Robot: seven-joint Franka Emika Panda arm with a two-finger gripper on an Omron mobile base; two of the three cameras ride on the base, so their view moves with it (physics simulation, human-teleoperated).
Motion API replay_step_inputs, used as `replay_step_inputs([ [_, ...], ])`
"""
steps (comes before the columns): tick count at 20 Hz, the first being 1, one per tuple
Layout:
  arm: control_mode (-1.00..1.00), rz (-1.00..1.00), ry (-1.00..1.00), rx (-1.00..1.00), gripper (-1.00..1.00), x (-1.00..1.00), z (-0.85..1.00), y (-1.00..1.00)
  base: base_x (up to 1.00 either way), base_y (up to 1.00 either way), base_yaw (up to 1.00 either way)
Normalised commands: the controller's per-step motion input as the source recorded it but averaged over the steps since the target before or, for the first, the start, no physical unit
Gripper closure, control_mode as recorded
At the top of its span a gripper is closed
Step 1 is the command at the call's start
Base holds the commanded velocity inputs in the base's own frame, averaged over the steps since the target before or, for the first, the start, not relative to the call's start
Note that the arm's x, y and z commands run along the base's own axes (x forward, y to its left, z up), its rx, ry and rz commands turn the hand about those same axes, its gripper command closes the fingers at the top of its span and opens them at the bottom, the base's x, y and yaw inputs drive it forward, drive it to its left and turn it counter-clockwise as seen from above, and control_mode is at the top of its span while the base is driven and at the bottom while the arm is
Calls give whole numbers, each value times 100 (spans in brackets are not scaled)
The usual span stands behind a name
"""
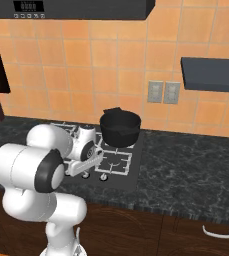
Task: Turn off the rear right burner of the stove.
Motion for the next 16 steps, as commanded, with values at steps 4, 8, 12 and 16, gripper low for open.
replay_step_inputs([
  [4,-100,-26,0,-4,100,-23,-29,1,0,0,0],
  [8,-100,-27,0,-4,100,-24,-29,3,0,0,0],
  [12,-100,-27,0,-2,100,-24,-28,3,0,0,0],
  [16,-100,-27,0,-2,100,-25,-28,2,0,0,0],
])
